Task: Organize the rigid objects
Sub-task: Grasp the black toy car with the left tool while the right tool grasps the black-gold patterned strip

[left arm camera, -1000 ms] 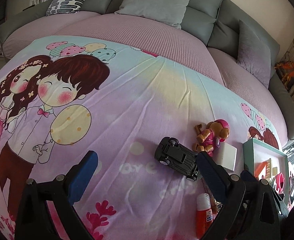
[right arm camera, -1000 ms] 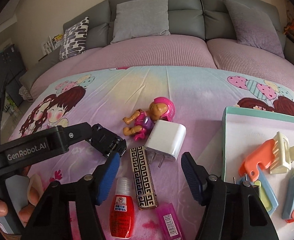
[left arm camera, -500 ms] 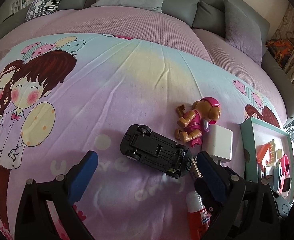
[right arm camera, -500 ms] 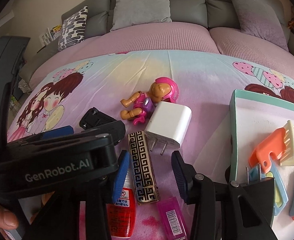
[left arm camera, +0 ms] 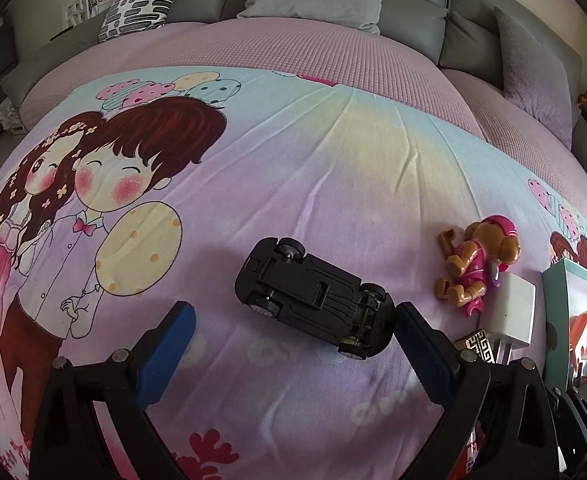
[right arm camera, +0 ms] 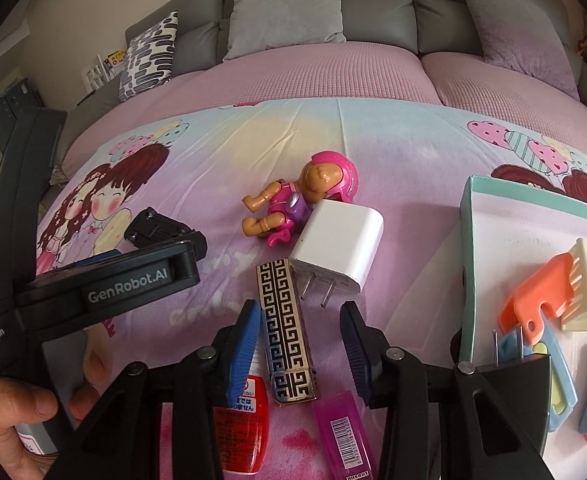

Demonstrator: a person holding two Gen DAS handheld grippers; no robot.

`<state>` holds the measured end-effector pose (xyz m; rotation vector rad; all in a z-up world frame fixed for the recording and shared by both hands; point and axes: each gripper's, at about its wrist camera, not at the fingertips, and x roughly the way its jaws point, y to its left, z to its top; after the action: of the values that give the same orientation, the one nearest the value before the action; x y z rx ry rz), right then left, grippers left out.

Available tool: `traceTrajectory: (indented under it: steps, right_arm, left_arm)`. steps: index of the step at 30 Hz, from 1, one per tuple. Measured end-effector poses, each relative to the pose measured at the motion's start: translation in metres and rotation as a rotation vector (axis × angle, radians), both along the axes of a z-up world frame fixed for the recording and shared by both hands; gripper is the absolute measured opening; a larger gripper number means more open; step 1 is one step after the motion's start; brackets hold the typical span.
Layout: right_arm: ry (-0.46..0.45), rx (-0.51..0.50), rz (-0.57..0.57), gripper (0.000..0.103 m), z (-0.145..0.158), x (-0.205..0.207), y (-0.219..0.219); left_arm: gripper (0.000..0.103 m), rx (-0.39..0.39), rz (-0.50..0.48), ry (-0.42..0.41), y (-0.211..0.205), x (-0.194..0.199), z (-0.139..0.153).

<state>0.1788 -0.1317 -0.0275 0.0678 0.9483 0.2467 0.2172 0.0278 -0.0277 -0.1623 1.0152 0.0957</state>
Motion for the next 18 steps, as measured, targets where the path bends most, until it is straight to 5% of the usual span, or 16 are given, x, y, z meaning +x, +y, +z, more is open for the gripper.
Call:
traceTrajectory:
  steps: [14, 18]
  right_arm:
    - [0.008, -0.013, 0.036, 0.026, -0.004, 0.0, 0.01]
    - [0.008, -0.006, 0.037, 0.025, -0.004, 0.0, 0.01]
  left_arm:
    - [0.098, 0.061, -0.008, -0.031, 0.001, 0.003, -0.004]
    - [0.085, 0.074, -0.021, -0.043, -0.002, 0.002, -0.004]
